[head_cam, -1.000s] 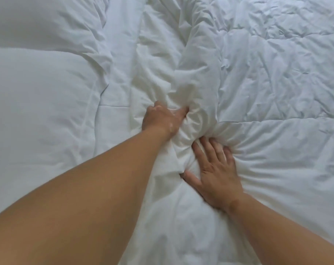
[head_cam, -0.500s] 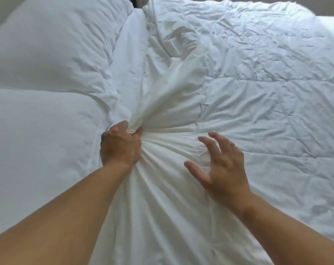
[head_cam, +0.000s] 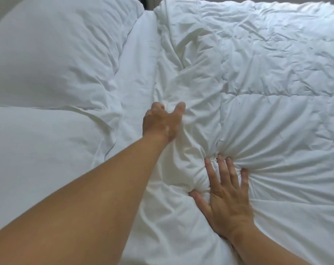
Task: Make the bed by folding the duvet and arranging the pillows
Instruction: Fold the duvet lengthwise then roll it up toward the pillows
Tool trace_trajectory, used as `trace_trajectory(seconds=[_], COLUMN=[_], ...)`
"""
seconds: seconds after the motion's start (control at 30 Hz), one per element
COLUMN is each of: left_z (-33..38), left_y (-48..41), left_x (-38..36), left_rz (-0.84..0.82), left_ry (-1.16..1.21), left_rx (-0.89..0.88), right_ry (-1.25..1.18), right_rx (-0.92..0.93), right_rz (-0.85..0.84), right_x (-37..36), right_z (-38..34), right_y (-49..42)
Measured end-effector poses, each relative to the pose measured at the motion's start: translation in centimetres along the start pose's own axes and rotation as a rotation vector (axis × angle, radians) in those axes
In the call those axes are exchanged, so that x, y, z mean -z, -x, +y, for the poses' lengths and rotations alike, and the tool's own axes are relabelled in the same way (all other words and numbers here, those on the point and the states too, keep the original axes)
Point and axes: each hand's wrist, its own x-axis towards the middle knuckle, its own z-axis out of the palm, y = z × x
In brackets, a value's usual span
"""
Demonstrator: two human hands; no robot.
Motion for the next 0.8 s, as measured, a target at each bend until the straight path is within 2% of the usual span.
trace_trajectory(seconds=[0.2,0.37,0.47,0.53,0.63,0.7,0.73,0.8], left_z=[4.2,4.5,5.4,6.3,8.1,7.6,6.7,4.3], left_y=[-8.7,-9.3,-8.4,-6.9,-6.5,-8.4,-9.0,-9.6], left_x=[-4.2,-6.8,-7.1,-6.8,-2.8,0.0,0.7,-0.6], left_rz=[-0.01,-0.047,-0.056,0.019,0.265,0.362,0.353,0.205], left_ry=[-0.285,-0.529,-0.583,-0.553,-0.348,-0.3,-0.325,-0.393], left_rx=[-0.034,-0.091,-0.172,-0.267,-0.305,-0.249,-0.18,0.054], right_ry=[-0.059,-0.085,-0.099,-0.105,-0.127,-0.134,-0.138,-0.141], right_rx=[0.033,0.034,0.028,0.024,0.036,0.04,0.039,0.033], right_rz=[0.068,0.05,0.043,0.055,0.075,0.111,0.126,0.139], right_x=[-1.2,-1.2,-1.0,-0.8,-0.1,-0.1,-0.2,-0.5], right_z=[1.0,1.1,1.1,1.2,1.1,1.1,1.0,1.0], right_y=[-1.1,-1.3,-1.1,-0.9,-0.8,-1.0,-1.1,-1.2])
